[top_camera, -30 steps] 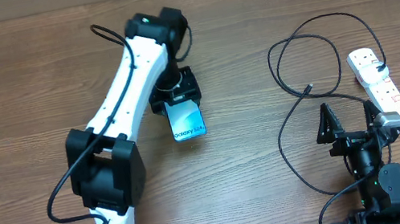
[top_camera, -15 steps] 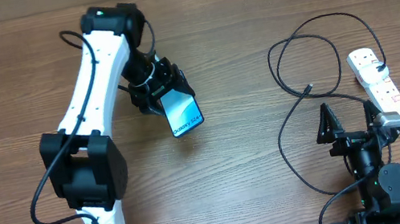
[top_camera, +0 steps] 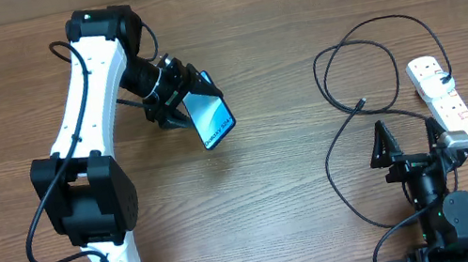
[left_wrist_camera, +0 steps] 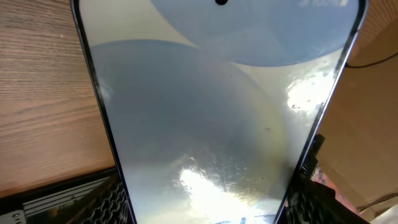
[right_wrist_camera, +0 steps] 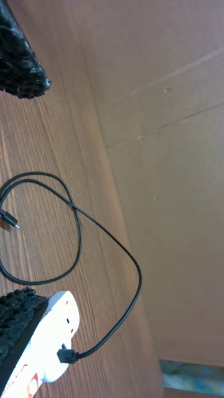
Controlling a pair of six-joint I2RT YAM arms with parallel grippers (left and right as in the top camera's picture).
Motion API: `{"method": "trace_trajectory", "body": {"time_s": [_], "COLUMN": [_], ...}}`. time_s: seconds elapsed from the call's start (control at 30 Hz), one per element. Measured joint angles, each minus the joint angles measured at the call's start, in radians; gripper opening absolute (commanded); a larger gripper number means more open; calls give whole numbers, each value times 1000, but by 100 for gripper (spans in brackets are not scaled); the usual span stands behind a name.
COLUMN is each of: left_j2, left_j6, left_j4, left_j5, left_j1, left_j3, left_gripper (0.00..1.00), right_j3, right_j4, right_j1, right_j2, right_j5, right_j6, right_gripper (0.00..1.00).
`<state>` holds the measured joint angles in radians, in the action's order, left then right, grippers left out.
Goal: Plug charger to phone and switch on socket
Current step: 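Lift the phone with the left gripper and tilt it upright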
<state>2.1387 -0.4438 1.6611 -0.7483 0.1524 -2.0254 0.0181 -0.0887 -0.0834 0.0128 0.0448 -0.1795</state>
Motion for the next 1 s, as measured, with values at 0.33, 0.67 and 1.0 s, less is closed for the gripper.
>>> {"method": "trace_trajectory", "body": {"time_s": [0.33,0.67,1.0], "left_j2": [0,0,0], "left_j6": [23,29,29], "left_j4": [0,-55,-80], "left_j5": [5,92,135], "left_j1": [0,0,0], "left_j3": [0,0,-1], "left_gripper": [54,54,54], "right_j3": [0,0,0], "right_j4": [0,26,25], "right_j1": [0,0,0], "right_j2": [0,0,0], "right_j5": [0,299,640], "right_j6": [0,-386,-755], "right_gripper": [100,100,99]}}
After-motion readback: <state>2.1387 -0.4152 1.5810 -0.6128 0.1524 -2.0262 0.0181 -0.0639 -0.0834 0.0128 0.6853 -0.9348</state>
